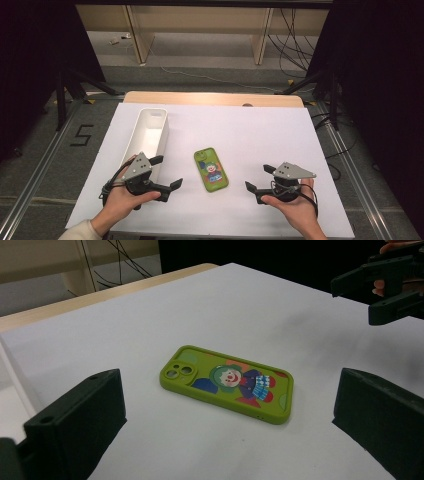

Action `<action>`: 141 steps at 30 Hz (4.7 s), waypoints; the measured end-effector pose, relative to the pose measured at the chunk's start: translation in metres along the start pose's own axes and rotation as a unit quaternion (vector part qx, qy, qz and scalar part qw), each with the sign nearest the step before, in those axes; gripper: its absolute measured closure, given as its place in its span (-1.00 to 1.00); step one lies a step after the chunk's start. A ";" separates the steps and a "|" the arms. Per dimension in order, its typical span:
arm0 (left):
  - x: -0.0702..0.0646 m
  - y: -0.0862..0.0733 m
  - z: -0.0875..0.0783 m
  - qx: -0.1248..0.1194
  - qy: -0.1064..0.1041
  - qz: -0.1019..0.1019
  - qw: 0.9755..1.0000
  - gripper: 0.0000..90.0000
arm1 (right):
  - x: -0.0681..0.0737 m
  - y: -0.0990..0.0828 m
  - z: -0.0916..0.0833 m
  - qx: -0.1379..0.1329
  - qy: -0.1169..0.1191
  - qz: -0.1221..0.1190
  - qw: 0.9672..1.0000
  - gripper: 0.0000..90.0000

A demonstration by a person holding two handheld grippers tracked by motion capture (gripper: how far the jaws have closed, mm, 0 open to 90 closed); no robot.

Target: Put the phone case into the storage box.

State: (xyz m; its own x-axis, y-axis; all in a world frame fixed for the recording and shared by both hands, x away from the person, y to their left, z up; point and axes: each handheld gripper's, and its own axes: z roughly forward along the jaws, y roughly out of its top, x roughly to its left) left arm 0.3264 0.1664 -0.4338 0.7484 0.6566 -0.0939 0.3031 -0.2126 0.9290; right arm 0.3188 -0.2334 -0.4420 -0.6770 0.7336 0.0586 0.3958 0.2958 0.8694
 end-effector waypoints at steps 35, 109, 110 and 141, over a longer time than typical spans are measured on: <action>-0.006 0.000 0.005 0.007 -0.009 0.000 1.000 -1.00 | 0.009 0.004 0.012 0.013 0.001 0.002 1.000 -0.26; -0.005 -0.003 0.008 0.021 -0.010 -0.010 1.000 -1.00 | 0.081 0.008 0.120 0.155 0.103 -0.035 0.982 1.00; -0.005 -0.003 0.008 0.022 -0.011 -0.011 1.000 -1.00 | 0.082 0.008 0.121 0.155 0.105 -0.034 0.982 1.00; -0.005 -0.003 0.008 0.028 -0.013 -0.010 0.999 -1.00 | 0.051 0.022 0.080 0.080 0.084 0.007 0.993 0.29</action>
State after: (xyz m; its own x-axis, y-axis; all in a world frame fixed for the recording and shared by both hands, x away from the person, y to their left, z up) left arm 0.3260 0.1581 -0.4390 0.7560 0.6430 -0.1226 0.3507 -0.2397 0.9053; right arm 0.3431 -0.1408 -0.4590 -0.7601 0.6290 0.1629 0.4899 0.3901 0.7796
